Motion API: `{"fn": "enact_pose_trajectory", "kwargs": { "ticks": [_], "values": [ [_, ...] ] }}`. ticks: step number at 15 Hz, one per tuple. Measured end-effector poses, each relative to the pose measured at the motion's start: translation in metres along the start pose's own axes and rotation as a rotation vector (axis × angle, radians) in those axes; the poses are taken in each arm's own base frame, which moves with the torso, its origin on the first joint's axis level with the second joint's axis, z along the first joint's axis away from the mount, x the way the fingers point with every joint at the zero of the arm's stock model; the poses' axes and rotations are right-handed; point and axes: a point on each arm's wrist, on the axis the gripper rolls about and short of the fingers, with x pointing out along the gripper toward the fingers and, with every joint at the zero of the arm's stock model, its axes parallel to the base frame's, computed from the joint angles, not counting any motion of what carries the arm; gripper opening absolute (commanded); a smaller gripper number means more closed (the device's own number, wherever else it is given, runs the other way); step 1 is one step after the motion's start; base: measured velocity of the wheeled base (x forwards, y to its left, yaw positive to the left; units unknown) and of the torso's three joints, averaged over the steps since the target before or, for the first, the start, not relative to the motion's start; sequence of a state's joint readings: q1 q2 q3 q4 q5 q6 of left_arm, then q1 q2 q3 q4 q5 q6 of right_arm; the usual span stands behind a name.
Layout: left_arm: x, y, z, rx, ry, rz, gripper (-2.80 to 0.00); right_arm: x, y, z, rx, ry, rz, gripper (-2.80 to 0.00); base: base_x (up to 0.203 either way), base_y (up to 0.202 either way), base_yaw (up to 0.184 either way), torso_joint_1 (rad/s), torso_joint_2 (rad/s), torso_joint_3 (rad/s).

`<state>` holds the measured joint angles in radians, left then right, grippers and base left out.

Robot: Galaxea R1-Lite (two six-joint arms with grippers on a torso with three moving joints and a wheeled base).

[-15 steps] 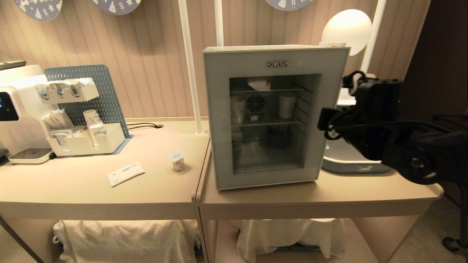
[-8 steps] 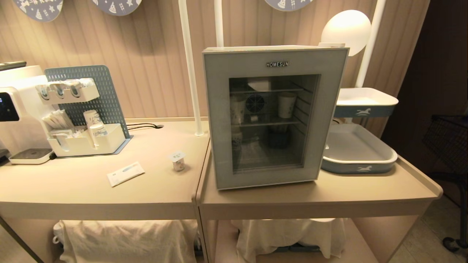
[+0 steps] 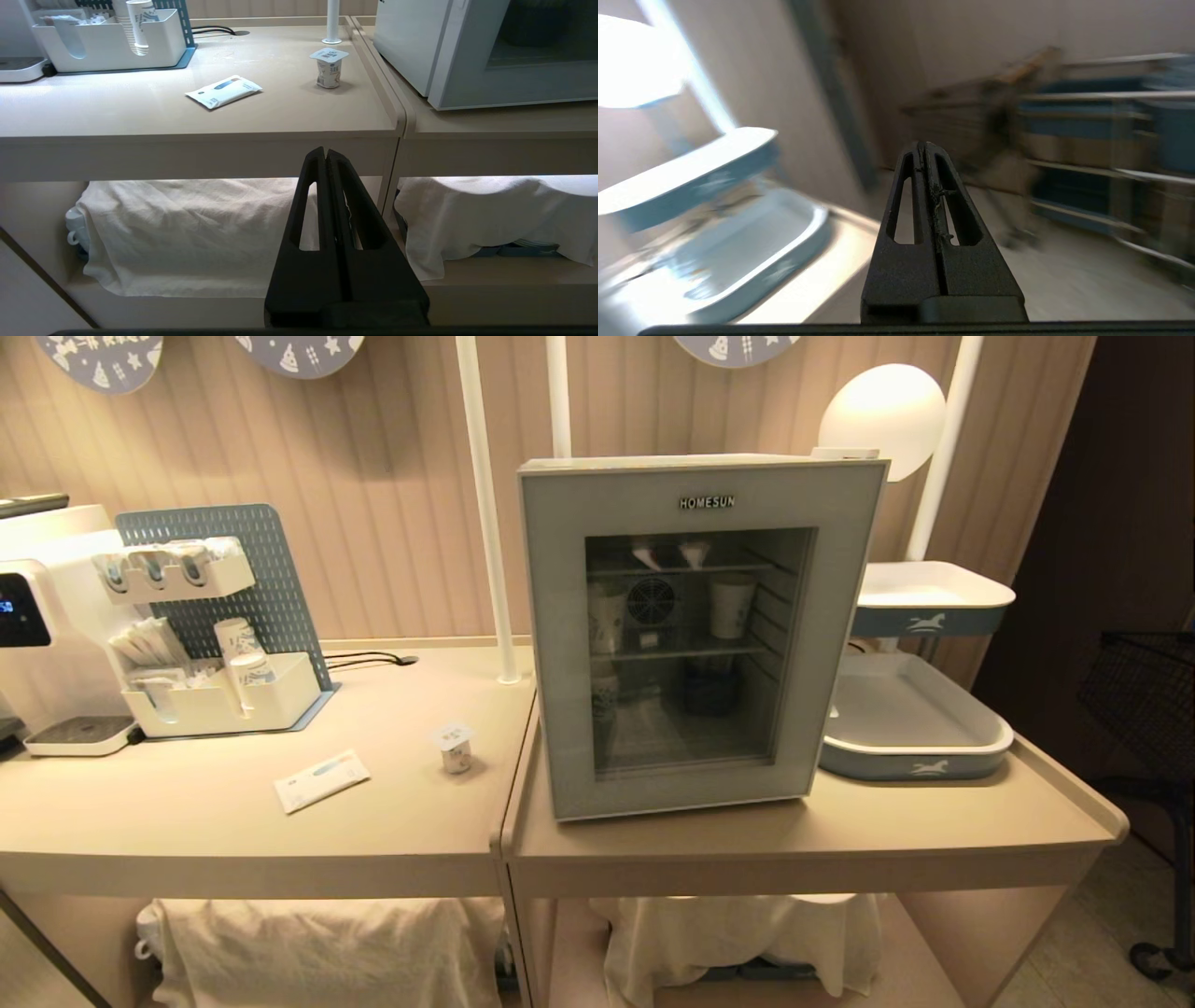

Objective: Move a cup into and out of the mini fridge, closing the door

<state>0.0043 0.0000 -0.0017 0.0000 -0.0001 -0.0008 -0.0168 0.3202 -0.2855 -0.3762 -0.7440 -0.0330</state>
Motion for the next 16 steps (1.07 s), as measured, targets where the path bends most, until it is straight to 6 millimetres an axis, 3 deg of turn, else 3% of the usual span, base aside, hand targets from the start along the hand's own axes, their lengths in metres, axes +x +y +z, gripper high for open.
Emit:
{"fn": "enact_pose_trajectory", "kwargs": {
  "ticks": [3,5,8,12,16],
  "values": [
    [0.0,0.0,0.0,0.001,0.0,0.0,-2.8,-0.027,-0.016,-0.039,0.01,-0.007,0.298,-2.8,0.0,0.0,0.0,0.0,0.0,0.0],
    [0.0,0.0,0.0,0.0,0.0,0.0,-2.8,-0.033,-0.015,-0.07,-0.026,0.042,0.517,-2.8,0.0,0.0,0.0,0.0,0.0,0.0],
    [0.0,0.0,0.0,0.001,0.0,0.0,-2.8,-0.04,-0.015,-0.097,-0.148,0.155,0.724,-2.8,0.0,0.0,0.0,0.0,0.0,0.0],
    [0.0,0.0,0.0,0.001,0.0,0.0,-2.8,-0.044,-0.016,-0.109,-0.296,0.216,0.813,-2.8,0.0,0.0,0.0,0.0,0.0,0.0],
    [0.0,0.0,0.0,0.005,0.0,-0.001,-2.8,-0.047,-0.019,-0.113,-0.178,0.356,0.783,-2.8,0.0,0.0,0.0,0.0,0.0,0.0]
  ]
}}
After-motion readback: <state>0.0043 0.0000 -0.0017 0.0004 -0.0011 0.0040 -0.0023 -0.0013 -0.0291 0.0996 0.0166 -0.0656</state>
